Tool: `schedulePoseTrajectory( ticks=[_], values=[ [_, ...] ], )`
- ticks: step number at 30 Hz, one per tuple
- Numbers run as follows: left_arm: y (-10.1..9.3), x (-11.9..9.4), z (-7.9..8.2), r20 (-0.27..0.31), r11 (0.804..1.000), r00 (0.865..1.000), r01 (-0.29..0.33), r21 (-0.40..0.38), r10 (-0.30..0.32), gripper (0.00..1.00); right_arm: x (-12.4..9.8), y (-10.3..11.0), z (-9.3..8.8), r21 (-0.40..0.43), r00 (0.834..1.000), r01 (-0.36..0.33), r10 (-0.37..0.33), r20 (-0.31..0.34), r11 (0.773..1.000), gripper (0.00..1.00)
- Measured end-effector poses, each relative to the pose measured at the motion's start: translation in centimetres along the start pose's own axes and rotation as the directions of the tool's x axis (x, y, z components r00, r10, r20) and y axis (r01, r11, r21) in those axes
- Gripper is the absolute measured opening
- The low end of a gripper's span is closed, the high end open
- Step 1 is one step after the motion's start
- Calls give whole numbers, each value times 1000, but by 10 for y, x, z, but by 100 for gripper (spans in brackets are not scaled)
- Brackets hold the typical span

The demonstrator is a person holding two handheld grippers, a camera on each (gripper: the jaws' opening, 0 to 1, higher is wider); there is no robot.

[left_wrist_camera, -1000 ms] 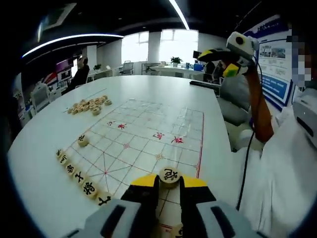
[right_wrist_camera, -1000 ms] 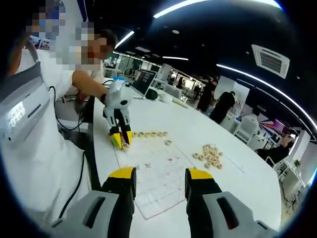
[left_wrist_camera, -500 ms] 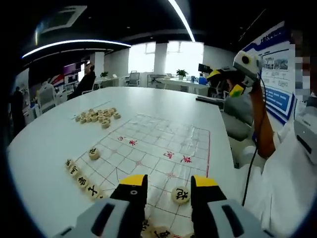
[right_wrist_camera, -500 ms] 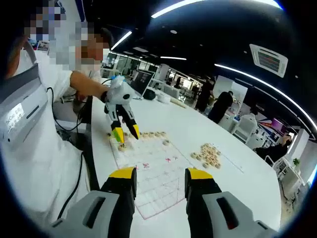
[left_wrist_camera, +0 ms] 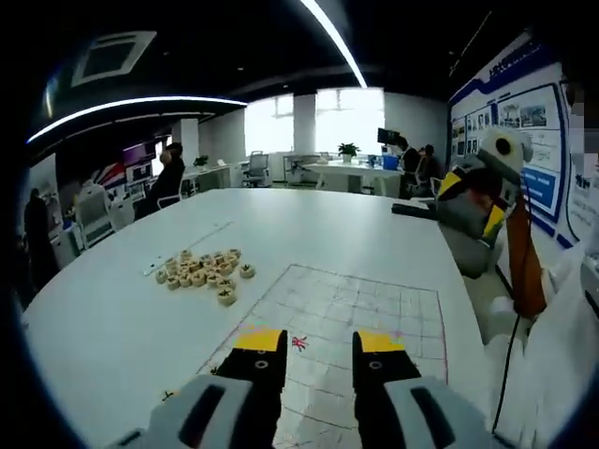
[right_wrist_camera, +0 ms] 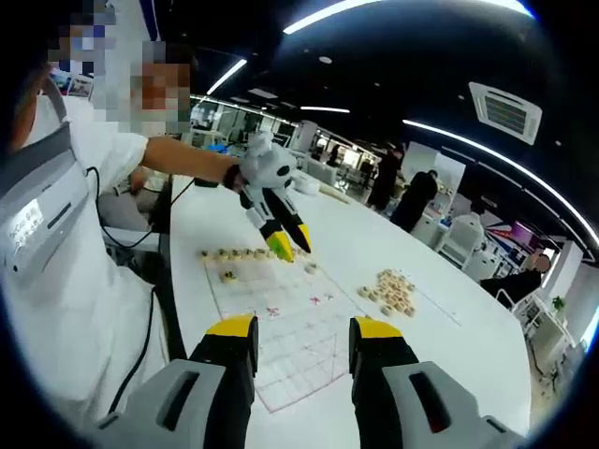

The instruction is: Pick up the chess pieces one by one and place each piece onto its starting position on the chessboard, setting the pieces on their correct points until all the chess pieces are arranged in the starting layout

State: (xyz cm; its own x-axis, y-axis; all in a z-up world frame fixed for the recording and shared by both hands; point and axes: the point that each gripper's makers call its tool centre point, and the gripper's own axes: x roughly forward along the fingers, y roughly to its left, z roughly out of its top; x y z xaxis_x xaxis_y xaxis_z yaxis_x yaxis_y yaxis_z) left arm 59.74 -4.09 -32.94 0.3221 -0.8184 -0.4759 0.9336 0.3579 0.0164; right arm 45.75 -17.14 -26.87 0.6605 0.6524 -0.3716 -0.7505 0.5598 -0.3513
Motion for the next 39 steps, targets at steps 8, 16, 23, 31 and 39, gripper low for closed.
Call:
schedulePoseTrajectory(
  ticks=[8, 16, 23, 31, 39],
  values=[
    [41, 42, -1, -33, 997, 998, -59, -54, 57, 31, -1, 0, 1, 0, 1000, 3, -3, 8, 1000, 40],
    [70, 82, -2, -49, 990, 993, -114, -88, 110, 31, 0, -3, 0, 5, 1000, 7, -7, 6, 1000, 40],
    [100, 108, -3, -86, 978, 981, -183, -102, 174, 31, -1, -3, 0, 5, 1000, 8, -8, 9, 1000, 40],
    [107, 124, -14, -136, 974, 972, -207, -96, 193, 28, 1, -3, 0, 2, 1000, 8, -8, 6, 1000, 40],
    [107, 121, -14, -134, 971, 969, -221, -91, 208, 19, 3, 0, 0, -4, 1000, -2, 2, 1, 1000, 40]
  ],
)
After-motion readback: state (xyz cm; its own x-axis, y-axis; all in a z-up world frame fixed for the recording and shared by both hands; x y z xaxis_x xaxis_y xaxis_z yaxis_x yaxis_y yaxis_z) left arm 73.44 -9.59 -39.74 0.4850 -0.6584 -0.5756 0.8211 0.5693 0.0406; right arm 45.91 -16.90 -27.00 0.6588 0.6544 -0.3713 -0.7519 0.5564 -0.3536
